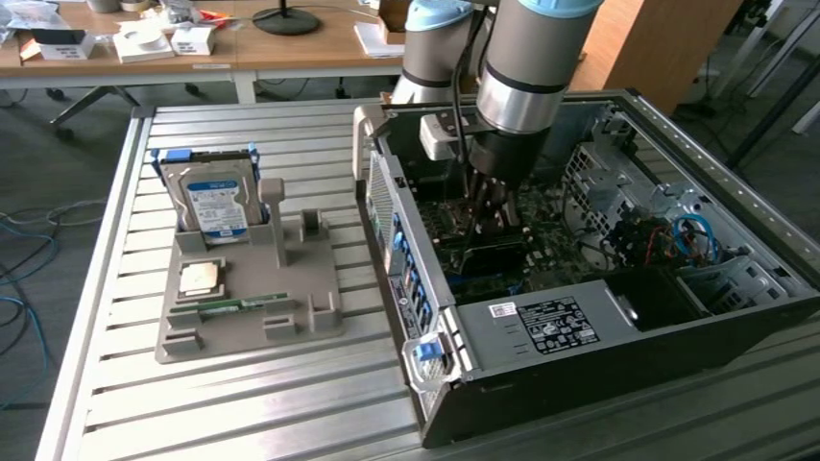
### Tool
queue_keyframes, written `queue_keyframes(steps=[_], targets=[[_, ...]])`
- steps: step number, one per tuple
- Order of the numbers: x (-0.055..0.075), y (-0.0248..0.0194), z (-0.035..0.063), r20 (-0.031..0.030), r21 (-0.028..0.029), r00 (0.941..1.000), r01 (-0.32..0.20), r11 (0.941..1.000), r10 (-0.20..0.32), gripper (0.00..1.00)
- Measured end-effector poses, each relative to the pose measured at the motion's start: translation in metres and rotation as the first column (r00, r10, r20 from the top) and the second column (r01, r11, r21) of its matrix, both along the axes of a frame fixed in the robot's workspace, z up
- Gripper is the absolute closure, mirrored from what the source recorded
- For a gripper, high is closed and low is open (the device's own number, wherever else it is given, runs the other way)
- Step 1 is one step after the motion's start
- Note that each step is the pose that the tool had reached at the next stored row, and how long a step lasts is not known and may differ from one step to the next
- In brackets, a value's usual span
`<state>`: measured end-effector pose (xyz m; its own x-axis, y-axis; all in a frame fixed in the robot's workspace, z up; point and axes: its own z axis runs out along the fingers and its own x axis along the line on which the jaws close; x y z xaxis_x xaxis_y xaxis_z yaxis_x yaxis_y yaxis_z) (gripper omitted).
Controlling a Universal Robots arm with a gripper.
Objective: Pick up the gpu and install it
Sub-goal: 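Press down on the gpu until it lock into place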
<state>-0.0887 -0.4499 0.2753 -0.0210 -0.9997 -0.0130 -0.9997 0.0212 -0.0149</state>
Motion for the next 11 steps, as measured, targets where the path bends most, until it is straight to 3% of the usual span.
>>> queue_keyframes(steps=[11], targets=[[0.000, 0.0000, 0.0334, 0.0000, 0.0000, 1.0000, 0.000, 1.0000, 0.000, 0.89]])
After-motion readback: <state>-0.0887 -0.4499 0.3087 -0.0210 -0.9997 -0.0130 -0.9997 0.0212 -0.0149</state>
